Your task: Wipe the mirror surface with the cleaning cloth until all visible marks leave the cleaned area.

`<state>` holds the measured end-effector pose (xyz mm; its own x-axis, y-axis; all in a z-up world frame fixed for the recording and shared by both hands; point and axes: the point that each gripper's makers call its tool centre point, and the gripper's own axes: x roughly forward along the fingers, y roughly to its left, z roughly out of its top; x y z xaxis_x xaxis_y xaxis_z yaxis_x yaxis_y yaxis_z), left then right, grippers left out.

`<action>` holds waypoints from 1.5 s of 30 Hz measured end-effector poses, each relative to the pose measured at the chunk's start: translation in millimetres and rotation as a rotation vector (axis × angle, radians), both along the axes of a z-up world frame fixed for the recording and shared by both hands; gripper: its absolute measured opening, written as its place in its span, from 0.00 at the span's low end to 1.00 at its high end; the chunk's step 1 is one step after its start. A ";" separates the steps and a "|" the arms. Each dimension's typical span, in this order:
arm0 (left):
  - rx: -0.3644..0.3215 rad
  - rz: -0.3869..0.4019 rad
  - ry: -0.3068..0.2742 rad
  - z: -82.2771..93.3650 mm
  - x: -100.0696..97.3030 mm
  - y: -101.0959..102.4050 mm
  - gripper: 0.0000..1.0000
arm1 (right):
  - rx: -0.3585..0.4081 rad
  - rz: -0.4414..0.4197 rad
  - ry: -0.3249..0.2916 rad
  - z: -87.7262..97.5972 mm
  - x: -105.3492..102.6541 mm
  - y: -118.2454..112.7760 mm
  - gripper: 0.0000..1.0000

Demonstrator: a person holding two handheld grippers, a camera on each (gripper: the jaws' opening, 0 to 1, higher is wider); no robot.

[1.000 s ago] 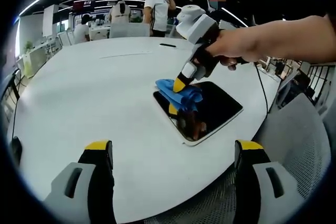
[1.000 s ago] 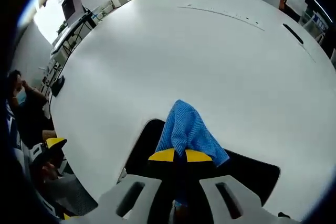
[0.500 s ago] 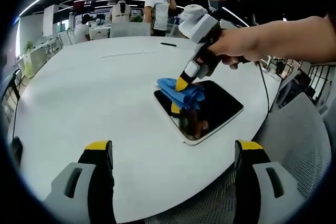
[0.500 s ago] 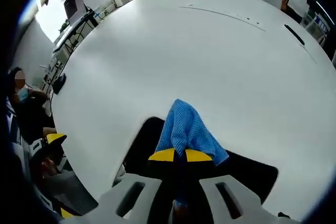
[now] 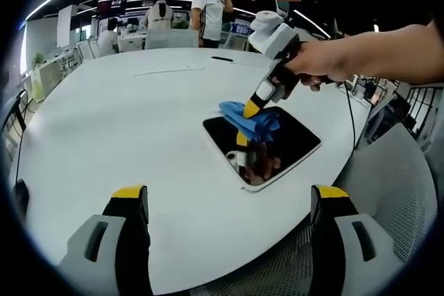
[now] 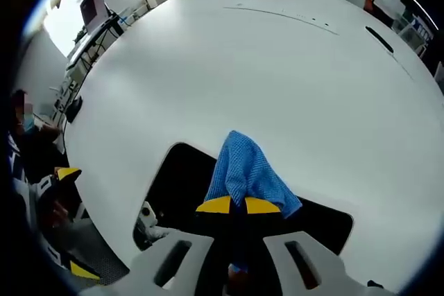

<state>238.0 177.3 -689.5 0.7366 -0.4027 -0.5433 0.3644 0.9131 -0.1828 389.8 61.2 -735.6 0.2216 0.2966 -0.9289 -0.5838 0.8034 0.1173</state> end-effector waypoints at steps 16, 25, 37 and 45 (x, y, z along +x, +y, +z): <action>0.009 0.013 -0.006 0.6 0.9 2.4 0.97 | -0.002 -0.059 -0.017 0.4 -3.2 0.6 0.00; 0.000 0.015 -0.012 2.3 1.3 1.3 0.97 | 0.003 -0.061 -0.026 -2.8 -16.5 0.8 0.00; 0.000 0.014 -0.012 2.0 0.9 1.0 0.97 | 0.011 -0.054 -0.024 -3.7 -44.9 -0.9 0.00; 0.001 -0.001 -0.009 2.8 -0.2 -1.3 0.96 | 0.029 -0.064 -0.023 -2.1 -63.4 -2.2 0.00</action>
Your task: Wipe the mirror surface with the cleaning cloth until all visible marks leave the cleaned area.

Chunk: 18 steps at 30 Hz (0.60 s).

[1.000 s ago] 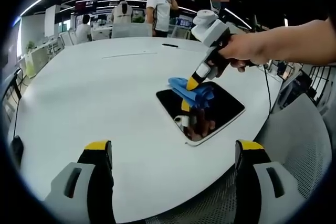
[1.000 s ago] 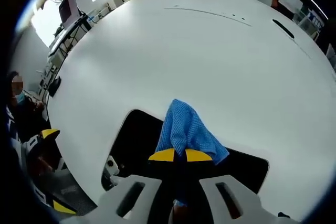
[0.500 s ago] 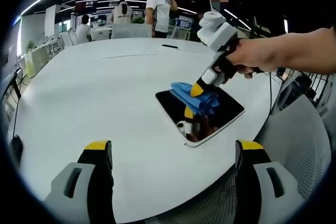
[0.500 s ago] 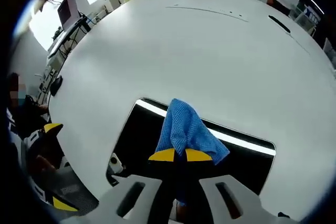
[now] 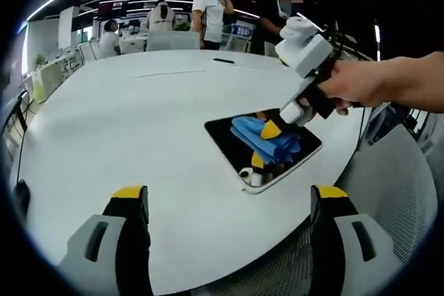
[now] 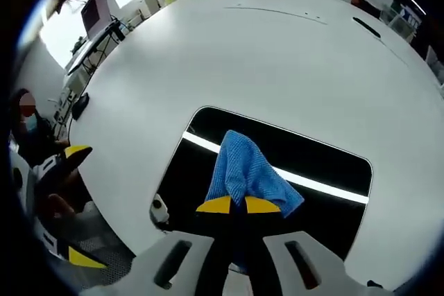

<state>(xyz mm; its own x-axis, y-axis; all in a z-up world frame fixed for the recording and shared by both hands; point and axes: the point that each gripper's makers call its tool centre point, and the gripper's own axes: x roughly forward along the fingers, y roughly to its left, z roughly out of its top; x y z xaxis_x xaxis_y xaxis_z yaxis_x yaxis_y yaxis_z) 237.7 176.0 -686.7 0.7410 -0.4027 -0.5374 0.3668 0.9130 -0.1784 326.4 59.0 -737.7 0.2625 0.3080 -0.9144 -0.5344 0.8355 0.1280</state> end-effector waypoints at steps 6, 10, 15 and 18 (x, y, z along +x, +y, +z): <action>-0.002 -0.008 0.001 0.4 -1.0 -1.5 0.96 | 0.008 0.005 0.001 0.3 -9.8 -0.4 0.00; 0.001 -0.014 0.000 0.6 -1.4 -2.2 0.96 | 0.012 0.007 0.004 0.0 -17.0 -0.5 0.00; -0.003 -0.014 -0.002 1.3 -1.2 -2.6 0.97 | 0.014 0.014 0.014 -0.4 -23.2 -0.3 0.00; -0.008 -0.009 -0.003 1.7 -0.9 -2.3 0.97 | 0.017 0.020 0.017 -0.8 -28.2 -0.7 0.00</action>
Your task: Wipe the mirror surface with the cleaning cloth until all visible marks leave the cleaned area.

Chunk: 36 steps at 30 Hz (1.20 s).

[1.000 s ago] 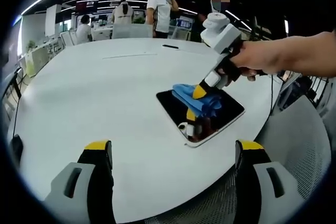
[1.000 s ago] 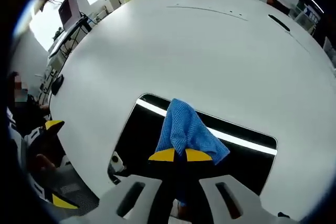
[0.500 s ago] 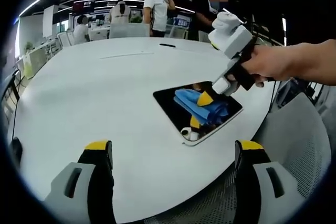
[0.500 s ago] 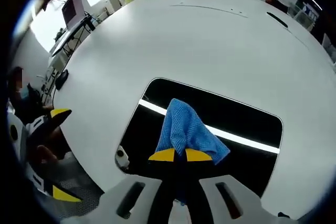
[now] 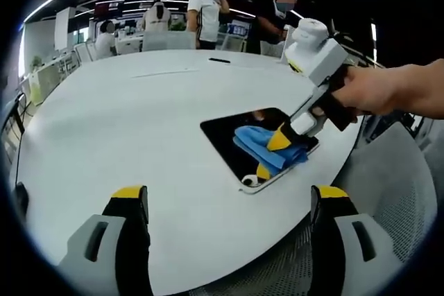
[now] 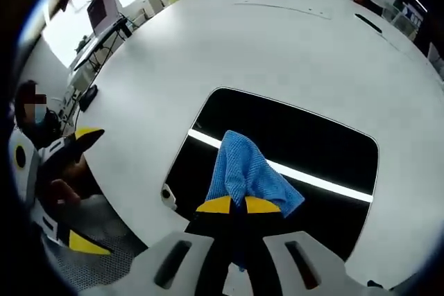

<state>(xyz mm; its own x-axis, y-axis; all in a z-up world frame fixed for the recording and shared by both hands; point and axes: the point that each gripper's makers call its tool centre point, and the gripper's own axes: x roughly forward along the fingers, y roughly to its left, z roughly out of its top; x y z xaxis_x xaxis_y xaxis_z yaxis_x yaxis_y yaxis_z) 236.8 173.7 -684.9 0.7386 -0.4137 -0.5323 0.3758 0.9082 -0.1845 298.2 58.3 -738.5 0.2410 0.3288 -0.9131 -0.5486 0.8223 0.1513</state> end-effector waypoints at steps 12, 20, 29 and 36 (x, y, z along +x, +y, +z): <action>-0.002 0.001 0.002 -0.6 0.2 0.2 0.97 | 0.011 0.006 0.005 -0.6 -9.9 0.3 0.00; -0.002 0.005 0.004 -0.8 0.4 0.4 0.97 | 0.018 0.009 0.010 -0.3 -15.6 -0.3 0.00; 0.000 0.014 -0.012 1.1 2.0 2.4 0.97 | 0.019 0.007 0.028 0.5 -26.2 -0.6 0.00; 0.014 0.006 -0.011 -0.3 2.0 2.6 0.97 | 0.035 0.005 0.032 0.6 -30.1 -0.2 0.00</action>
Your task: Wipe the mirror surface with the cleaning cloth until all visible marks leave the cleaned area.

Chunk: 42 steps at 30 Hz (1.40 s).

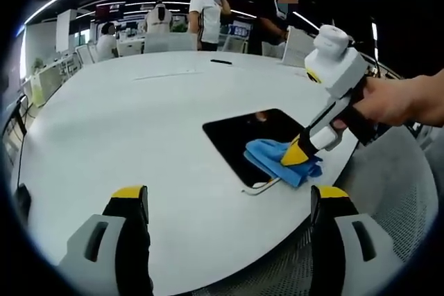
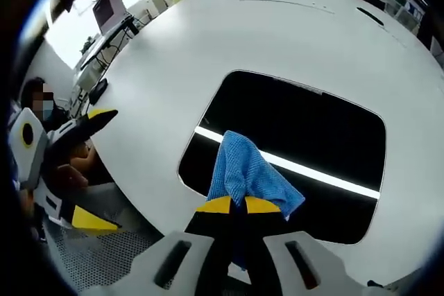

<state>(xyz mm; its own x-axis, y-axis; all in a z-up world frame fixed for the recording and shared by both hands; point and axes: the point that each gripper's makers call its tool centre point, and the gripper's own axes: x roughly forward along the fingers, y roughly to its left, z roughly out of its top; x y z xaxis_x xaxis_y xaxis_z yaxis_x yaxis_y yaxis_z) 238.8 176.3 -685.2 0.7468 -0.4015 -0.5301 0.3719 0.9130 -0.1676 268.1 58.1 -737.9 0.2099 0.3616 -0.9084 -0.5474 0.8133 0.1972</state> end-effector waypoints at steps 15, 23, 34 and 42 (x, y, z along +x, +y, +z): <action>-0.006 0.022 -0.006 2.3 1.5 3.1 0.97 | 0.010 0.017 0.013 0.5 1.2 -1.2 0.00; -0.010 0.023 -0.007 3.1 1.6 2.4 0.97 | 0.008 -0.012 0.017 0.3 8.8 -19.3 0.00; -0.015 0.018 -0.008 3.8 1.3 0.6 0.97 | 0.004 -0.028 0.015 0.2 9.2 -33.5 0.00; -0.017 0.016 -0.010 4.1 1.3 0.5 0.97 | -0.004 -0.037 0.020 -0.3 11.0 -44.2 0.00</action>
<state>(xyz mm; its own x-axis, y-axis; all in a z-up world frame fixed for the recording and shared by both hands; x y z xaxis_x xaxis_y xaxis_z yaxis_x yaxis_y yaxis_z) 240.1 176.8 -681.1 0.7586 -0.3982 -0.5157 0.3587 0.9160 -0.1796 279.1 13.9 -738.1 0.2048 0.3501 -0.9141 -0.5127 0.8338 0.2045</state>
